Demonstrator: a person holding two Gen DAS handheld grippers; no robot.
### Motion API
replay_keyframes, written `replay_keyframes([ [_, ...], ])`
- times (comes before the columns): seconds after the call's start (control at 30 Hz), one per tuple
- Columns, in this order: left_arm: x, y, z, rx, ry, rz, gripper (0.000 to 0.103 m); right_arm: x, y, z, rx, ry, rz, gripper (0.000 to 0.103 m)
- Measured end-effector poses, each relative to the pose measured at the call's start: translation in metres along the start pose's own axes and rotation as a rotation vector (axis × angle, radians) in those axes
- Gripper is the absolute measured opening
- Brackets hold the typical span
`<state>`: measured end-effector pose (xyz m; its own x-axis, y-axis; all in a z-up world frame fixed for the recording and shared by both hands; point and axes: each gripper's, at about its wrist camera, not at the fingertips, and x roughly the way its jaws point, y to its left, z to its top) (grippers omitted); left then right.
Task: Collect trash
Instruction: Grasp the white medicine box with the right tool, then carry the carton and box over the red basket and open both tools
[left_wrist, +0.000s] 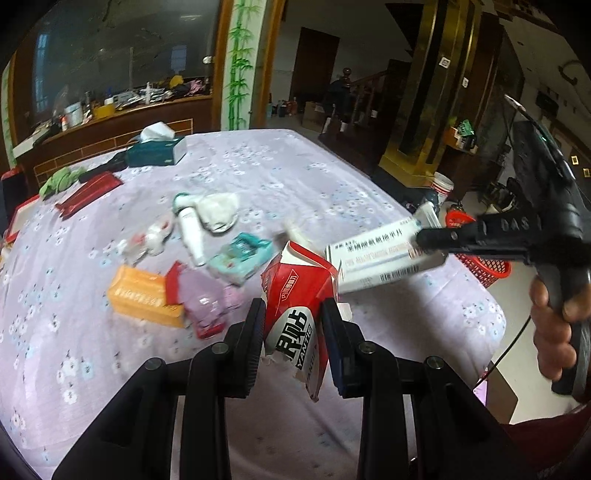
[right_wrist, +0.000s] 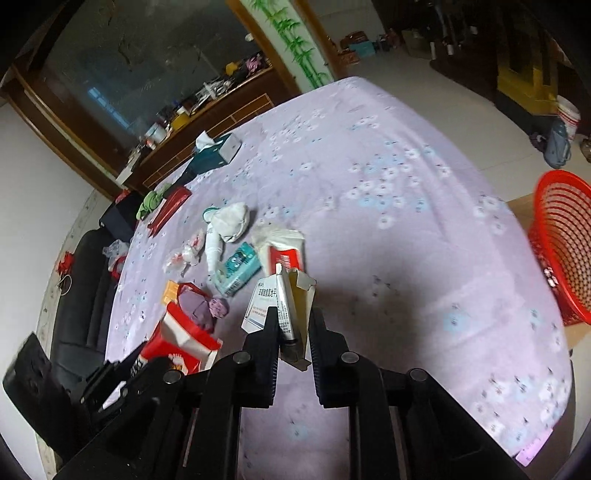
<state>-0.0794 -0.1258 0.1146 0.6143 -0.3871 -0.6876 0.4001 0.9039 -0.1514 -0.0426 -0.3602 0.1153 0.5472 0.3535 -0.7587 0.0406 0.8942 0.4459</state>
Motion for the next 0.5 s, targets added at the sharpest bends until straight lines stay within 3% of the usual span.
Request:
replay_keyframes([
  [0.5,0.016,-0.048,0.022,0.021,-0.012,0.027,0.030,-0.042,-0.029,-0.004,-0.042,-0.086,-0.062,0.016],
])
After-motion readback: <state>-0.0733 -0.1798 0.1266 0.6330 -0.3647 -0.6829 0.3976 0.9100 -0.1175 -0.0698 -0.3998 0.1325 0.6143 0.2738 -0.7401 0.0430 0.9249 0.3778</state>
